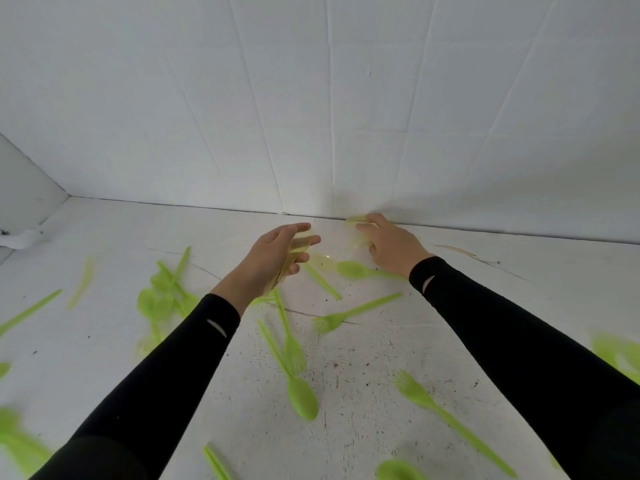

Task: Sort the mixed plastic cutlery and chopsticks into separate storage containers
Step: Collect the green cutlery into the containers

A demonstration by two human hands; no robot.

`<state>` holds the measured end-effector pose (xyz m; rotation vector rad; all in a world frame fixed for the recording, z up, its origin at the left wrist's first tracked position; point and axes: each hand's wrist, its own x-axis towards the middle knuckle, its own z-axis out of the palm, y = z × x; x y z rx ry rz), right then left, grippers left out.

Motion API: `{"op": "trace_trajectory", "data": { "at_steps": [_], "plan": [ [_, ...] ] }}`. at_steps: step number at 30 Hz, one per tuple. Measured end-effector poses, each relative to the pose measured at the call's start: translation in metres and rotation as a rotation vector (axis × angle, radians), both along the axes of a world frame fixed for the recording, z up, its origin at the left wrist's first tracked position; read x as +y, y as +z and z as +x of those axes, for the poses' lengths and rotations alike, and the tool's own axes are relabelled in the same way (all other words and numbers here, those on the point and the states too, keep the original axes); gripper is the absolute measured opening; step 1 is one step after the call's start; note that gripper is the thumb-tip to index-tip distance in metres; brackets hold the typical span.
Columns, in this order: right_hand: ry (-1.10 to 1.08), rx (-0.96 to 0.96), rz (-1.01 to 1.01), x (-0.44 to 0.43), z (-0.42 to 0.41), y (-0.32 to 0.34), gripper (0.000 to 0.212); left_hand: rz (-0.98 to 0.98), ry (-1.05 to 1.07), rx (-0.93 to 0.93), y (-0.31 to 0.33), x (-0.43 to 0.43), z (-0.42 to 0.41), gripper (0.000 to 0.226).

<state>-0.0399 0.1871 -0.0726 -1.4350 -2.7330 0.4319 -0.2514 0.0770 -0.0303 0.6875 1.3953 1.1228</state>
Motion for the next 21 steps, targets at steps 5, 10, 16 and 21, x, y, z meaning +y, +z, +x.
{"op": "trace_trajectory", "data": {
  "at_steps": [5, 10, 16, 21],
  "plan": [
    [-0.029, -0.042, 0.098, 0.003, -0.002, -0.008, 0.055, 0.075, -0.082, 0.538, -0.007, 0.019, -0.003, 0.018],
    [-0.017, -0.027, 0.166, 0.008, 0.004, -0.007, 0.038, 0.132, -0.496, 1.336, -0.015, 0.038, 0.010, 0.033],
    [-0.051, 0.093, 0.136, -0.005, 0.015, -0.010, 0.044, 0.087, -0.621, 1.450, -0.024, 0.043, 0.022, 0.027],
    [-0.320, 0.556, -0.140, -0.048, 0.036, 0.011, 0.034, 0.161, -0.418, 1.428, -0.010, 0.022, 0.033, 0.014]
  ]
}}
